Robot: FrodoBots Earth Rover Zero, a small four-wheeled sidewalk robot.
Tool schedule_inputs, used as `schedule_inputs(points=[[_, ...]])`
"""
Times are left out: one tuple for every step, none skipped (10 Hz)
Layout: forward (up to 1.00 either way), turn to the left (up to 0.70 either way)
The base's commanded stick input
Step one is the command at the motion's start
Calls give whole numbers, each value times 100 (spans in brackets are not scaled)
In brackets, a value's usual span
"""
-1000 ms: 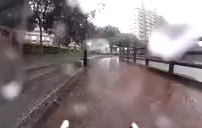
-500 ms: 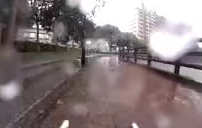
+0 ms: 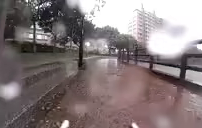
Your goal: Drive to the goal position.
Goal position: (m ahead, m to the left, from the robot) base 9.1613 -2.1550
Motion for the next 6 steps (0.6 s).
schedule_inputs(points=[[70, 0], [70, 0], [70, 0], [70, -23], [70, -13], [70, 0]])
